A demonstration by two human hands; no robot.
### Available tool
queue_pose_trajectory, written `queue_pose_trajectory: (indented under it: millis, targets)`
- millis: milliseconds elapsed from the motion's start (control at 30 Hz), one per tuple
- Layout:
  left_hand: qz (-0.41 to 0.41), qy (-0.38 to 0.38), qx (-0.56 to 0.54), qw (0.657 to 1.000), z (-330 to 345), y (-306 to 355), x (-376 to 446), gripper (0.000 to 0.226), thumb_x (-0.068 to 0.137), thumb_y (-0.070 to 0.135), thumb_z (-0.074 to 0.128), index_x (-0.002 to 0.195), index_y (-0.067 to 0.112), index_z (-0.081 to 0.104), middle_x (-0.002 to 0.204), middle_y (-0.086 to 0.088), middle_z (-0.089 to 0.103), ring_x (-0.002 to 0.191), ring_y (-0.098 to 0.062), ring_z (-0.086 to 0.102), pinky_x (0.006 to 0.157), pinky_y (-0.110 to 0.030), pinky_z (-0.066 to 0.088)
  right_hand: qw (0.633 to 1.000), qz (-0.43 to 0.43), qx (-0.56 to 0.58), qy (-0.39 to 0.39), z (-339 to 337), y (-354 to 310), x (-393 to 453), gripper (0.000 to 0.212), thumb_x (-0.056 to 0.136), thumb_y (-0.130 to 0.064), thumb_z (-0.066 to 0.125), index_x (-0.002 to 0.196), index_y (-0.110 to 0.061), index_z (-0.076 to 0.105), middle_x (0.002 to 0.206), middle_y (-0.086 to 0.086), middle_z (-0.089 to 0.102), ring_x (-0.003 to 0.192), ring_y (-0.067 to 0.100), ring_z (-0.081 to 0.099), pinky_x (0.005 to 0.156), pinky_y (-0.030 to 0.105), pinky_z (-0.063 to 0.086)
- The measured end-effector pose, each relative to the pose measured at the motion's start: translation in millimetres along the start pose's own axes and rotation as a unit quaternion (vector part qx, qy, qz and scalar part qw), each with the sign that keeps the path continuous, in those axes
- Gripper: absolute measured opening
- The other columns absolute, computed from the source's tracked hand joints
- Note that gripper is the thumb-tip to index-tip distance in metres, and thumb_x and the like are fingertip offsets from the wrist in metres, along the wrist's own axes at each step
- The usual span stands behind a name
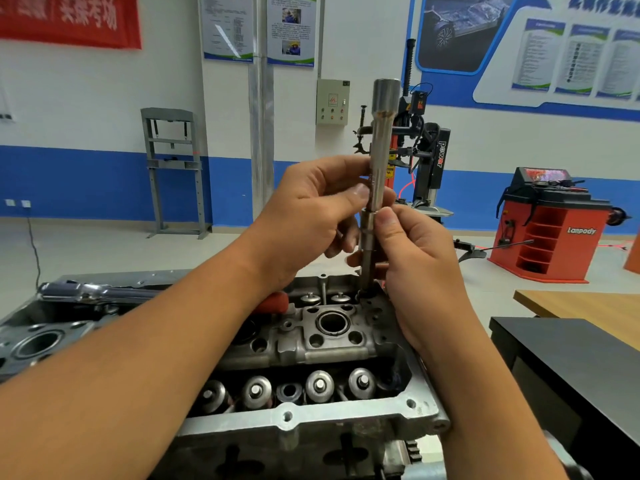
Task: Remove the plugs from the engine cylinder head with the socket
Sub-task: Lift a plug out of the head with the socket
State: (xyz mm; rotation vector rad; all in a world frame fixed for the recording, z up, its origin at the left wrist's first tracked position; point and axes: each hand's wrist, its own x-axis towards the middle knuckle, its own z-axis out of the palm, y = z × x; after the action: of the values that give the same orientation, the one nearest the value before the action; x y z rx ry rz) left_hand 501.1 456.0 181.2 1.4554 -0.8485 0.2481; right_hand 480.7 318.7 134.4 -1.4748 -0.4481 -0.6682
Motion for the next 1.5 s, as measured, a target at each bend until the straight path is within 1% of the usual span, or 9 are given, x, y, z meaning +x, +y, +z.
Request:
queue_pose_trajectory:
  millis: [200, 300, 533, 767, 967, 1067, 1167, 1333, 1500]
  targets:
    - [0.045, 0.066, 0.079, 0.994, -4.0, -4.5, 1.9, 0.02, 0.086, 0.01, 0.08, 0.104, 0.012, 0.071, 0.089, -0.002, 0.074, 0.053, 0.002, 0.061, 0.049, -0.009, 0.044, 0.999, 0.007, -0.005, 0.053, -4.4, -1.0, -1.9, 0.022, 0.083, -0.036, 0.083, 0.09, -0.02, 0.071, 0.081, 0.006, 0.075, 0.076, 0.025, 0.072, 0.068, 0.045, 0.06]
    - [0.038, 0.065, 0.066, 0.995, -4.6, -4.1, 1.0, 0.028, 0.074, 0.027, 0.081, 0.097, 0.015, 0.073, 0.079, 0.005, 0.073, 0.053, 0.0, 0.06, 0.048, -0.012, 0.044, 0.998, -0.009, -0.015, 0.058, -6.5, -1.2, -3.3, 0.025, 0.079, -0.026, 0.09, 0.088, -0.017, 0.069, 0.078, 0.001, 0.075, 0.072, 0.019, 0.07, 0.063, 0.034, 0.061]
    - [-0.015, 0.011, 0.023, 1.0, -3.6, -1.5, 0.9, 0.021, 0.109, 0.013, 0.05, 0.115, 0.009, 0.07, 0.102, -0.009, 0.079, 0.045, -0.014, 0.048, 0.044, -0.024, 0.038, 1.0, -0.001, -0.012, 0.015, -3.3, 2.1, -0.1, 0.008, 0.097, -0.017, 0.072, 0.091, -0.022, 0.073, 0.081, 0.001, 0.077, 0.075, 0.019, 0.073, 0.067, 0.038, 0.058]
    - [0.028, 0.071, 0.051, 0.996, -4.3, -2.4, 0.8, 0.034, 0.074, 0.03, 0.079, 0.096, 0.007, 0.07, 0.079, -0.004, 0.072, 0.047, -0.003, 0.056, 0.044, -0.017, 0.043, 0.998, -0.003, -0.036, 0.044, -7.0, 5.2, -0.6, 0.025, 0.07, -0.038, 0.088, 0.084, -0.024, 0.071, 0.077, 0.001, 0.074, 0.068, 0.015, 0.067, 0.061, 0.033, 0.059]
    - [-0.011, 0.008, 0.018, 1.0, -3.8, -2.8, 0.6, 0.019, 0.107, 0.005, 0.053, 0.118, 0.006, 0.069, 0.097, -0.008, 0.078, 0.045, -0.015, 0.046, 0.044, -0.026, 0.036, 1.0, 0.004, -0.002, 0.004, -3.6, 3.7, 0.6, 0.012, 0.093, -0.027, 0.066, 0.092, -0.019, 0.075, 0.081, -0.003, 0.077, 0.072, 0.016, 0.071, 0.066, 0.033, 0.057]
    - [0.012, 0.027, 0.039, 0.999, -3.9, -1.7, -0.1, 0.012, 0.097, 0.007, 0.067, 0.109, 0.009, 0.07, 0.089, -0.008, 0.077, 0.05, -0.012, 0.053, 0.043, -0.021, 0.04, 1.0, 0.012, -0.006, 0.018, -3.6, 3.2, 0.1, 0.02, 0.082, -0.037, 0.077, 0.092, -0.02, 0.075, 0.08, -0.003, 0.077, 0.072, 0.014, 0.071, 0.069, 0.036, 0.058]
    - [0.022, 0.064, 0.059, 0.996, -4.9, -2.8, 0.4, 0.033, 0.076, 0.026, 0.08, 0.101, 0.008, 0.069, 0.085, -0.007, 0.072, 0.052, -0.006, 0.059, 0.045, -0.018, 0.044, 0.999, -0.005, -0.026, 0.041, -4.9, 3.3, -0.5, 0.023, 0.078, -0.034, 0.089, 0.084, -0.019, 0.072, 0.073, -0.002, 0.074, 0.065, 0.014, 0.066, 0.061, 0.033, 0.055]
    - [-0.004, 0.012, 0.011, 1.0, -5.2, -3.8, 2.2, 0.02, 0.106, 0.009, 0.055, 0.123, 0.008, 0.067, 0.1, -0.007, 0.078, 0.044, -0.014, 0.046, 0.044, -0.023, 0.041, 0.999, -0.006, -0.035, 0.014, -2.3, 2.7, 0.2, 0.016, 0.095, -0.03, 0.067, 0.088, -0.019, 0.076, 0.08, 0.008, 0.076, 0.081, 0.045, 0.07, 0.069, 0.052, 0.059]
    - [0.012, 0.056, 0.047, 0.997, -5.1, -3.4, 2.3, 0.019, 0.089, 0.017, 0.075, 0.107, 0.012, 0.07, 0.086, -0.003, 0.077, 0.055, -0.011, 0.061, 0.044, -0.018, 0.042, 0.999, 0.003, -0.039, 0.029, -3.9, 1.6, -1.1, 0.016, 0.082, -0.031, 0.085, 0.087, -0.02, 0.074, 0.076, 0.0, 0.075, 0.07, 0.02, 0.071, 0.068, 0.041, 0.06]
